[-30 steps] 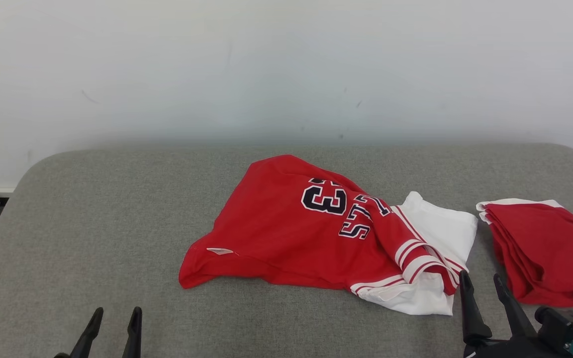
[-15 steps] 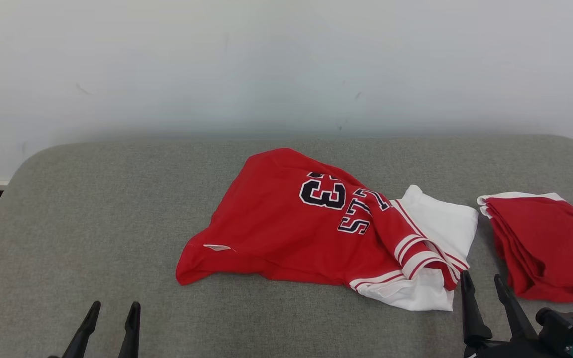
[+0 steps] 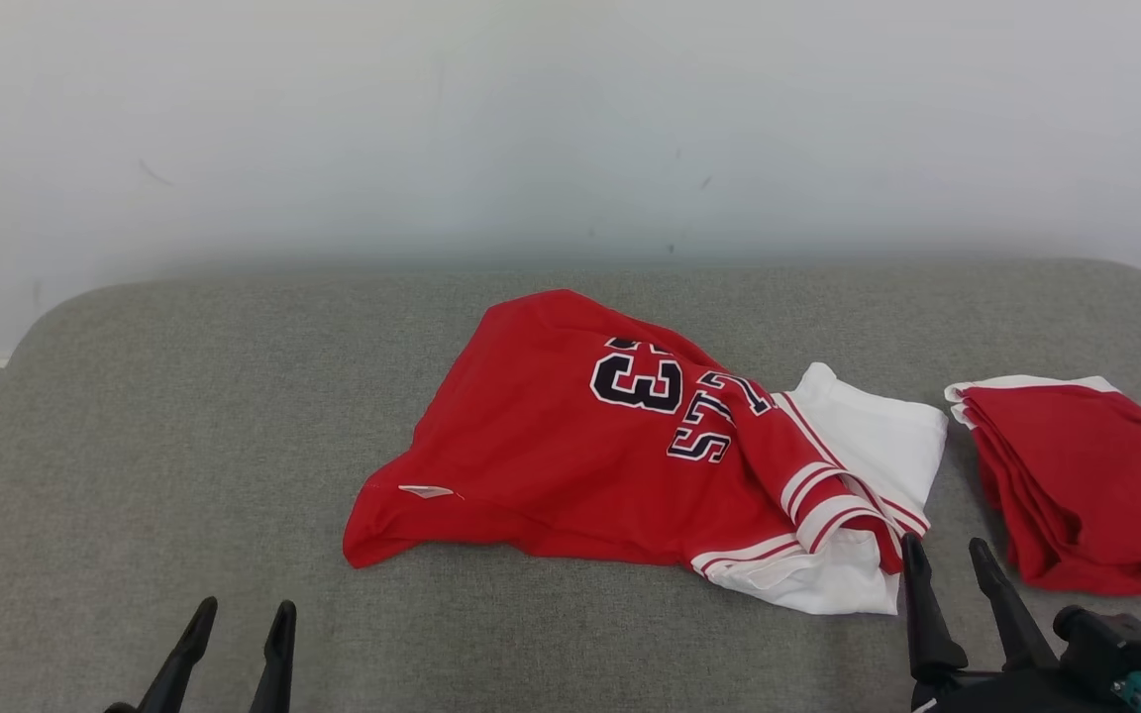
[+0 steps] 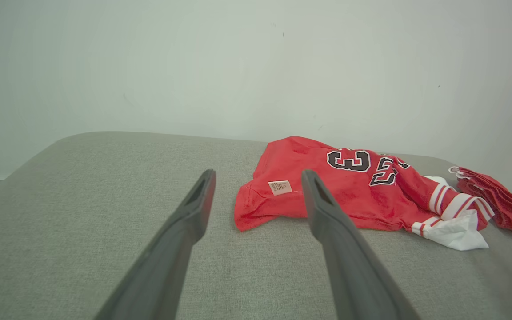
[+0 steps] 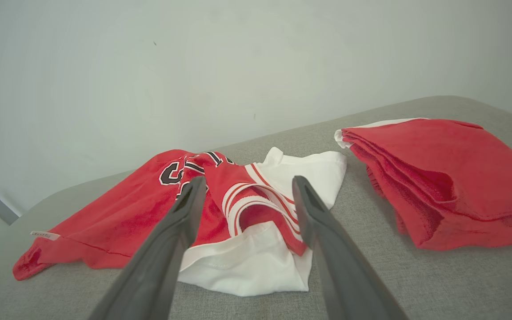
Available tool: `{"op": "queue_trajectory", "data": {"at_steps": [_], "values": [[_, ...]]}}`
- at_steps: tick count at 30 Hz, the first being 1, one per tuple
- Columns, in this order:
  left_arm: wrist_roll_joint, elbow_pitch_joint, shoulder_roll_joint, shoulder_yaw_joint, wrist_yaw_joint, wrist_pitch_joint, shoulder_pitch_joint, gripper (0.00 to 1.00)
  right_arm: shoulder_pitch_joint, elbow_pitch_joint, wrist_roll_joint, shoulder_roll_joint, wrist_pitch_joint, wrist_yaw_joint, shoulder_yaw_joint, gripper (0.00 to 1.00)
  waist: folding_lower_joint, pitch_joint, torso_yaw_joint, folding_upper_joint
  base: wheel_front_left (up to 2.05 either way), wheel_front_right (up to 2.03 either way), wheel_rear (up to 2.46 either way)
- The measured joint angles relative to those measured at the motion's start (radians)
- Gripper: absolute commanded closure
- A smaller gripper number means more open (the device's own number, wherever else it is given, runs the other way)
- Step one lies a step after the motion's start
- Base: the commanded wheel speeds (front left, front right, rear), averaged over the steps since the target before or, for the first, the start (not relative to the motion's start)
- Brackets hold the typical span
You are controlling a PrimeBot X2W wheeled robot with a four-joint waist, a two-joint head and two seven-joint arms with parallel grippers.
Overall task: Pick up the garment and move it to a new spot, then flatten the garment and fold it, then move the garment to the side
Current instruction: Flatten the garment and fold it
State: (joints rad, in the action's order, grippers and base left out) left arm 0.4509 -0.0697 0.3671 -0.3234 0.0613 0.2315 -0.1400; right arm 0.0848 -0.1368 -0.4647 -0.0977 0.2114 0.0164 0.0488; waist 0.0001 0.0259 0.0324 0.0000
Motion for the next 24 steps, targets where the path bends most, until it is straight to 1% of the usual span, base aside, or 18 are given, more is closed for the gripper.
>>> {"op": "queue_trajectory", "data": {"at_steps": [3,4,7,10,14,18,21,22,24], "values": [[0.000,-0.001,0.000,-0.011,-0.002,-0.018,0.001,0.00,-0.017,-0.008,0.000,-0.002,-0.019,-0.008,0.015,0.00,0.0000,-0.002,-0.003,0.0000,0.00,0.00,0.00],[0.001,0.000,0.001,-0.015,-0.011,-0.026,0.002,0.00,-0.021,-0.013,0.000,-0.003,-0.031,-0.009,0.022,0.00,0.0000,-0.003,-0.004,0.0000,0.00,0.00,0.00],[0.007,0.017,0.000,-0.026,-0.019,-0.050,0.019,0.00,-0.038,-0.035,0.008,-0.009,-0.077,-0.016,0.047,0.00,0.0000,-0.008,-0.007,0.0000,0.00,0.00,0.00],[0.017,0.055,-0.003,-0.035,-0.028,-0.092,0.063,0.00,-0.072,-0.068,0.009,-0.011,-0.140,-0.016,0.070,0.00,0.0000,-0.014,-0.010,0.0000,0.00,0.00,0.00],[0.034,0.132,-0.016,-0.050,-0.047,-0.167,0.170,0.00,-0.126,-0.105,0.017,-0.016,-0.212,-0.014,0.091,0.00,0.0000,-0.031,-0.014,0.0000,0.00,0.00,0.00],[0.068,0.222,-0.025,-0.053,-0.078,-0.236,0.301,0.00,-0.180,-0.133,0.032,-0.017,-0.269,-0.001,0.107,0.00,0.0001,-0.053,-0.017,0.0000,0.00,0.00,0.00],[0.080,0.294,-0.028,-0.050,-0.090,-0.286,0.385,0.00,-0.217,-0.153,0.038,-0.017,-0.307,0.002,0.119,0.00,0.0000,-0.071,-0.021,0.0000,0.00,0.00,0.00],[0.088,0.345,-0.030,-0.051,-0.099,-0.319,0.432,0.00,-0.236,-0.165,0.043,-0.017,-0.328,0.002,0.127,0.00,0.0000,-0.084,-0.025,0.0000,0.00,0.00,0.00],[0.089,0.395,-0.034,-0.057,-0.107,-0.351,0.464,0.00,-0.249,-0.175,0.047,-0.018,-0.344,0.006,0.131,0.00,0.0001,-0.095,-0.030,0.0001,0.00,0.00,0.00]]}}
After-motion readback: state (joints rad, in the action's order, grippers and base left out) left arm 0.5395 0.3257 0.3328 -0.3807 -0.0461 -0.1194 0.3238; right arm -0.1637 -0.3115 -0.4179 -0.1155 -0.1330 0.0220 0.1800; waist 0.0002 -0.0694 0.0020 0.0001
